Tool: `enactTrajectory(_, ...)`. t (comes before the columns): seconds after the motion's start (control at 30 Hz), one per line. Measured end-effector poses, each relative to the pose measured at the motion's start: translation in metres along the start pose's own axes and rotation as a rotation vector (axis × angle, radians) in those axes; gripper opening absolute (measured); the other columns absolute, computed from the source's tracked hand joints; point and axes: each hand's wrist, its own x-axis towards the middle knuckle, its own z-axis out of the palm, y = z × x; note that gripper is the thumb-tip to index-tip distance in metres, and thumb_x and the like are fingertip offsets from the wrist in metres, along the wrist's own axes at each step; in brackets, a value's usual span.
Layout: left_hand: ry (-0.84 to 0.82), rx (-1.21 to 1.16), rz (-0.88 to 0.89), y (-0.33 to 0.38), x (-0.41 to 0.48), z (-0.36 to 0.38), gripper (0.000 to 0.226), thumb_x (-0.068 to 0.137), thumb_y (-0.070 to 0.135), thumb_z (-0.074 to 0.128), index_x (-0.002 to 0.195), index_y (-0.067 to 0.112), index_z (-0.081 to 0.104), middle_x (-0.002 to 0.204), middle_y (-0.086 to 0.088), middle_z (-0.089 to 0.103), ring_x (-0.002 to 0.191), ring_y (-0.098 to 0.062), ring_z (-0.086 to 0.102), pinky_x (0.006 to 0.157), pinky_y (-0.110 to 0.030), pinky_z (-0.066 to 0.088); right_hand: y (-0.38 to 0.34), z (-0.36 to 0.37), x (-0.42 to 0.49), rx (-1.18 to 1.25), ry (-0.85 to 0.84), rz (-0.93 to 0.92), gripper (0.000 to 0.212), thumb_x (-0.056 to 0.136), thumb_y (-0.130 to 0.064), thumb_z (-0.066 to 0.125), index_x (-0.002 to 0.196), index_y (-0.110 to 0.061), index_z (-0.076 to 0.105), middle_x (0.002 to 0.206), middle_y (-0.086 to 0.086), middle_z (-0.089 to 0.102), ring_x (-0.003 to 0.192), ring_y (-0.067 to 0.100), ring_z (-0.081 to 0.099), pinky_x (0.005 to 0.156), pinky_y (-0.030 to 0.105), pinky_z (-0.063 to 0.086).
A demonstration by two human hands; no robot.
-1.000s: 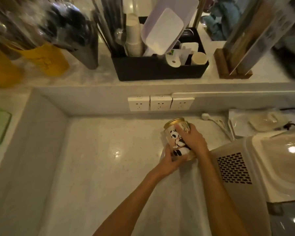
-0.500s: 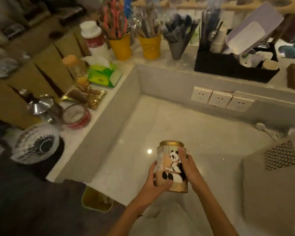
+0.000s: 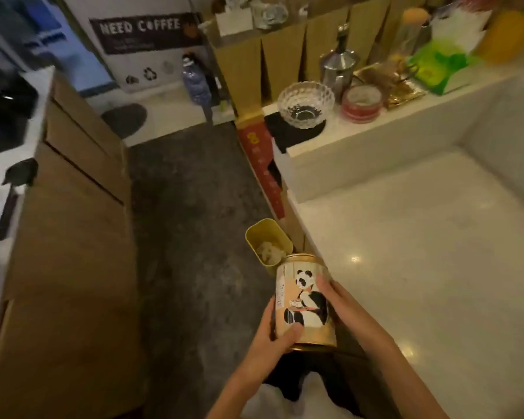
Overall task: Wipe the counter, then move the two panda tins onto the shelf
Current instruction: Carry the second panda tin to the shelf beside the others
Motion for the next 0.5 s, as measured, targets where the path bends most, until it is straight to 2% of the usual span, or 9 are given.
enactTrajectory(0.07,0.075,-0.084,-0.002,-0.015,-0.024,-0.025,0.094,0.073,0.045,0.084,0.145,0.045,0.023,0.131,0.007,0.062,0.115,-0.014,0.066,0.086,-0.029,0.059,0.004,0.037,0.002,-0.030,-0.077,0.008,0.072,0.076,-0.075,0.054,0.138,-0.038,0.046,0.119,-0.013,0.068,0.103,0.006,0.068,0.084,0.027,0.057)
enactTrajectory(0.17,0.165,-0.165,0.011,-0.030,-0.052,-0.066,0.091,0.076,0.040,0.085,0.145,0.046,0.026,0.124,0.012,0.068,0.114,-0.015,0.067,0.083,-0.027,0.059,0.010,0.089,0.005,-0.018,-0.169,0.060,0.072,0.079,-0.070,0.058,0.142,-0.038,0.042,0.132,-0.004,0.064,0.117,0.017,0.064,0.101,0.046,0.051)
enactTrajectory(0.2,0.190,-0.190,0.017,-0.034,-0.061,-0.081,0.091,0.076,0.041,0.085,0.145,0.046,0.026,0.126,0.011,0.067,0.114,-0.016,0.068,0.083,-0.028,0.059,0.011,0.106,0.006,-0.018,-0.197,0.075,0.073,0.078,-0.071,0.059,0.142,-0.041,0.042,0.133,-0.004,0.062,0.119,0.019,0.062,0.103,0.048,0.050)
enactTrajectory(0.3,0.258,-0.275,0.052,-0.043,-0.080,-0.123,0.090,0.075,0.046,0.083,0.146,0.046,0.027,0.134,0.004,0.061,0.114,-0.018,0.067,0.093,-0.039,0.058,0.013,0.156,0.015,-0.003,-0.243,0.112,0.068,0.065,-0.075,0.069,0.127,-0.054,0.051,0.131,-0.008,0.063,0.114,0.017,0.064,0.094,0.043,0.056)
enactTrajectory(0.37,0.310,-0.329,0.091,-0.045,-0.090,-0.154,0.089,0.076,0.047,0.082,0.146,0.044,0.028,0.136,0.003,0.060,0.114,-0.019,0.068,0.099,-0.046,0.055,0.012,0.191,0.028,-0.001,-0.290,0.164,0.074,0.061,-0.073,0.075,0.128,-0.050,0.052,0.130,-0.006,0.064,0.113,0.020,0.065,0.089,0.045,0.058)
enactTrajectory(0.43,0.376,-0.362,0.134,-0.044,-0.103,-0.187,0.089,0.076,0.047,0.082,0.146,0.043,0.028,0.136,0.004,0.060,0.114,-0.017,0.068,0.099,-0.046,0.054,0.010,0.232,0.046,-0.019,-0.383,0.218,0.080,0.065,-0.068,0.076,0.135,-0.039,0.051,0.132,0.001,0.064,0.118,0.029,0.063,0.095,0.056,0.053)
enactTrajectory(0.5,0.439,-0.372,0.204,-0.040,-0.121,-0.225,0.086,0.075,0.049,0.083,0.144,0.044,0.031,0.136,0.007,0.060,0.117,-0.015,0.066,0.099,-0.044,0.055,0.002,0.279,0.063,-0.092,-0.474,0.230,0.078,0.067,-0.067,0.076,0.134,-0.034,0.053,0.130,0.004,0.066,0.118,0.032,0.063,0.097,0.060,0.051)
